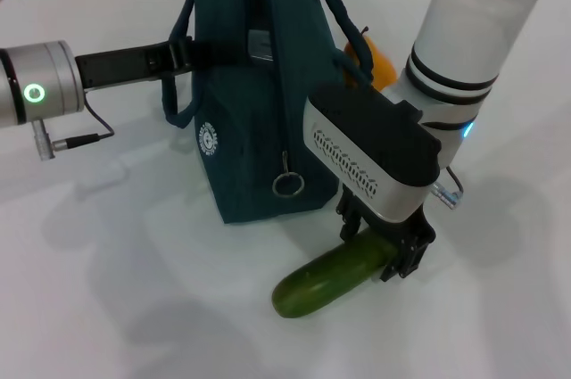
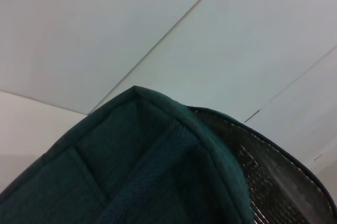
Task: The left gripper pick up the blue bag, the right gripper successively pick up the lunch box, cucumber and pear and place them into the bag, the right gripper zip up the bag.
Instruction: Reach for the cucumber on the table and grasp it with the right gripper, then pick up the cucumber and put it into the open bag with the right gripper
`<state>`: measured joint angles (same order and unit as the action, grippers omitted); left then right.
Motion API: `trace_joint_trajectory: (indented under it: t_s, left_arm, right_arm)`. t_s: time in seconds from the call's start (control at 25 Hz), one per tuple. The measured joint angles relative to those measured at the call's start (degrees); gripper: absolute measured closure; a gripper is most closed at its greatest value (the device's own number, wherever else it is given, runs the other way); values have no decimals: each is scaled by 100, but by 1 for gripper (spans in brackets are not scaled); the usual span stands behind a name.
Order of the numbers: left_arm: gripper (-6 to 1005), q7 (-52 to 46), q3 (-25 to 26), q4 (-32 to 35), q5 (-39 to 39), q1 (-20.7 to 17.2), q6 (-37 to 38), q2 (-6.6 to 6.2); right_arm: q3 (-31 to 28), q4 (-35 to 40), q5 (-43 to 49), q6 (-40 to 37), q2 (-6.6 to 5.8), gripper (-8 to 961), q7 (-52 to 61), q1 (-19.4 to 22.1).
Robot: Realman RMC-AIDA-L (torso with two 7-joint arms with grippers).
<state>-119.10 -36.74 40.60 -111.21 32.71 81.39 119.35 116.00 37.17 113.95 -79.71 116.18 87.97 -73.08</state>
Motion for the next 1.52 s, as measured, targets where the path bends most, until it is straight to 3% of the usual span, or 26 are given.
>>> trace_joint_trajectory:
  t_s: [0.2,0.44,1.24,1.52]
  left_arm:
    - [963,0,0,0,2,16,0,0]
    - [963,0,0,0,3,9,0,0]
    - [963,0,4,0,4,-20,0,0]
    - [963,0,27,0,4,-62,0,-7]
  right_arm:
    - [77,1,-9,-14,0,301,0,-5]
    - [108,18,-15,-20,0,395,0,-15]
    - [345,78,6,119,0,398,71,-6]
    - [308,414,82,96,0,402,309,-15]
